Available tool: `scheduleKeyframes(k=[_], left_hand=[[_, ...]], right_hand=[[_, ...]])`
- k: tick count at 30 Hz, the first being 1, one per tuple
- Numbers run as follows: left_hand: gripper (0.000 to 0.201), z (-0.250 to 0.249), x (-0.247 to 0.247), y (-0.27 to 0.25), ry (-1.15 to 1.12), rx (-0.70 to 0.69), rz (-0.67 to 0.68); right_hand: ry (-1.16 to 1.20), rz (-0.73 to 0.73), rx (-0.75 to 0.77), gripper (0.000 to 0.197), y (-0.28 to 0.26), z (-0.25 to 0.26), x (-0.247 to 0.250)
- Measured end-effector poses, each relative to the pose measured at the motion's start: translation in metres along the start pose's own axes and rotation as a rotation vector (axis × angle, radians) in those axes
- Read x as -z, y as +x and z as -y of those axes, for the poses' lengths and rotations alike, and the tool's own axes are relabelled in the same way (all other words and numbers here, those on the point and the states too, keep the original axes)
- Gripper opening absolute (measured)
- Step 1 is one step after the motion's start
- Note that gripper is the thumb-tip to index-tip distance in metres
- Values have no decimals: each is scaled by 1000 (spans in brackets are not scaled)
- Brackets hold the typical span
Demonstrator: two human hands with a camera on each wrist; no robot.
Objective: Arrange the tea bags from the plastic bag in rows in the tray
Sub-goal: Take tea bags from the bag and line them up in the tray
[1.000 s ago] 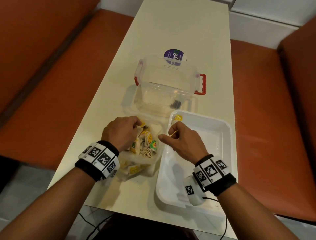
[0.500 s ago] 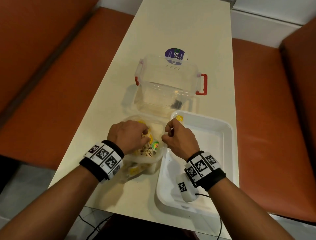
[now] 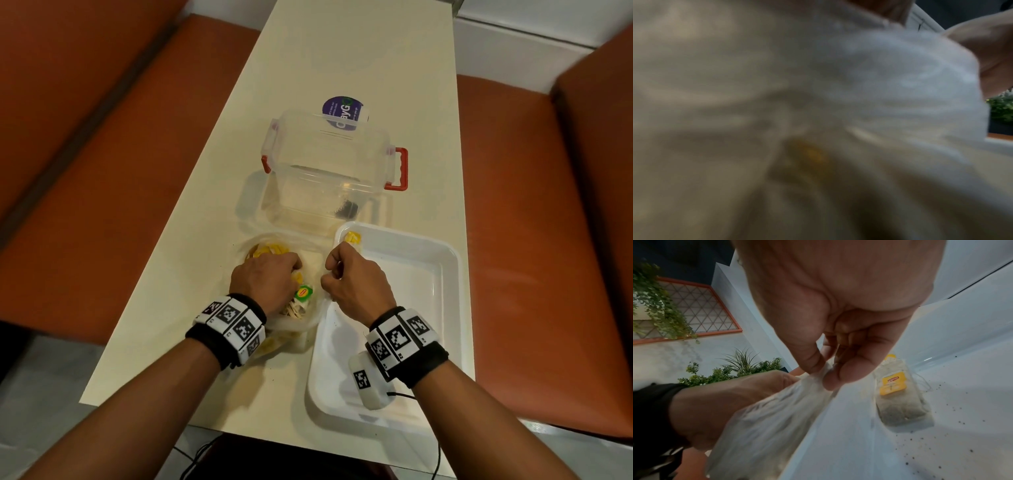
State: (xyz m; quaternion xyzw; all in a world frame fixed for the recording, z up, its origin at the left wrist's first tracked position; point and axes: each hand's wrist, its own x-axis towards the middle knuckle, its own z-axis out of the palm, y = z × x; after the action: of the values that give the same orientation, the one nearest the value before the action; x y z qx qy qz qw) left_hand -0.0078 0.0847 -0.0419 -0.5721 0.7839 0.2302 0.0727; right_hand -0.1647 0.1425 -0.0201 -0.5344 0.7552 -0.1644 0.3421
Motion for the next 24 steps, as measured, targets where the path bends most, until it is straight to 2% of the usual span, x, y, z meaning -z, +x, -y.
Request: scheduleKeyframes(k=[4, 7, 11, 13, 17, 24], left_hand=[[17, 2, 0, -2, -5, -43, 2], [17, 1, 1, -3, 6, -91, 58], [41, -4, 4, -5, 33, -117, 143], [46, -8, 5, -6, 104, -128, 145], [39, -16, 3, -8, 208, -137, 123], [28, -9, 6, -7, 64, -112, 127]], right_hand=[[6, -2, -7, 19, 0, -2, 2], [5, 2, -1, 19, 0, -3, 2], [6, 8, 12, 18, -1, -4, 2], [4, 11, 23, 17, -2, -4, 1], [5, 16, 28, 17, -3, -6, 1], [24, 16, 35, 19, -6, -12, 3]])
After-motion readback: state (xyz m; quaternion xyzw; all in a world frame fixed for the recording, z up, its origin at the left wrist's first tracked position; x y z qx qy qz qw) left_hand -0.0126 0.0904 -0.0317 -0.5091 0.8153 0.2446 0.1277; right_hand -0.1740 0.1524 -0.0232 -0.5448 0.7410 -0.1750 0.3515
